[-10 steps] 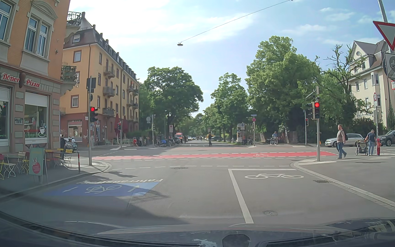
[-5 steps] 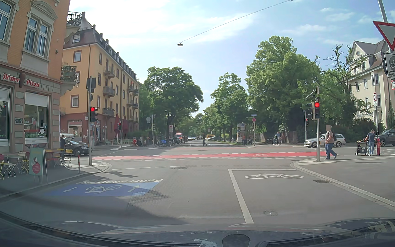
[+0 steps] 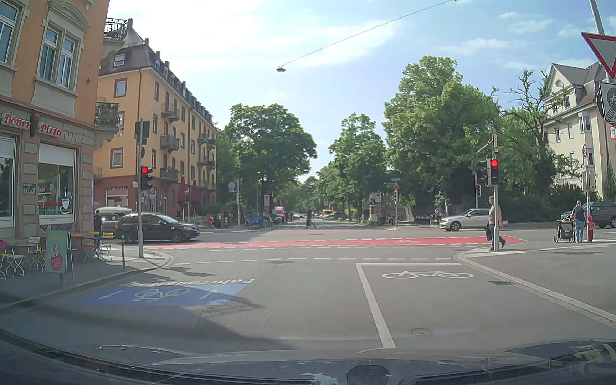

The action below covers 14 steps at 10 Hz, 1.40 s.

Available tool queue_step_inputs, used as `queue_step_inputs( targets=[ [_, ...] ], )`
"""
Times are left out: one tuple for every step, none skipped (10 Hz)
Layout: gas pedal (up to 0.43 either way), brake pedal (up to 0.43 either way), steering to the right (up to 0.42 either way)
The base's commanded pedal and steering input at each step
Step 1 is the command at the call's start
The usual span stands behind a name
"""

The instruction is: Follow the waypoints while adhering to traffic rules and regulations

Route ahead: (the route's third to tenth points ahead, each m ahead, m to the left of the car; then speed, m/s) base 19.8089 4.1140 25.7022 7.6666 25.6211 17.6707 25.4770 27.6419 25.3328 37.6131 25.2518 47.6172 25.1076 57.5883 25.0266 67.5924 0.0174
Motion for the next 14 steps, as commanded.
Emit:
queue_step_inputs(
  targets=[
    [0.000, 0.280, -0.012],
    [0.000, 0.287, -0.012],
    [0.000, 0.287, -0.012],
    [0.000, 0.280, -0.012],
    [0.000, 0.287, -0.013],
    [0.000, 0.287, -0.012],
    [0.000, 0.287, -0.012],
    [0.000, 0.280, -0.012],
    [0.000, 0.287, -0.012],
    [0.000, 0.287, -0.012],
    [0.000, 0.287, -0.013],
    [0.000, 0.287, -0.012],
    [0.000, 0.287, -0.012],
    [0.000, 0.287, -0.012]
  ],
)
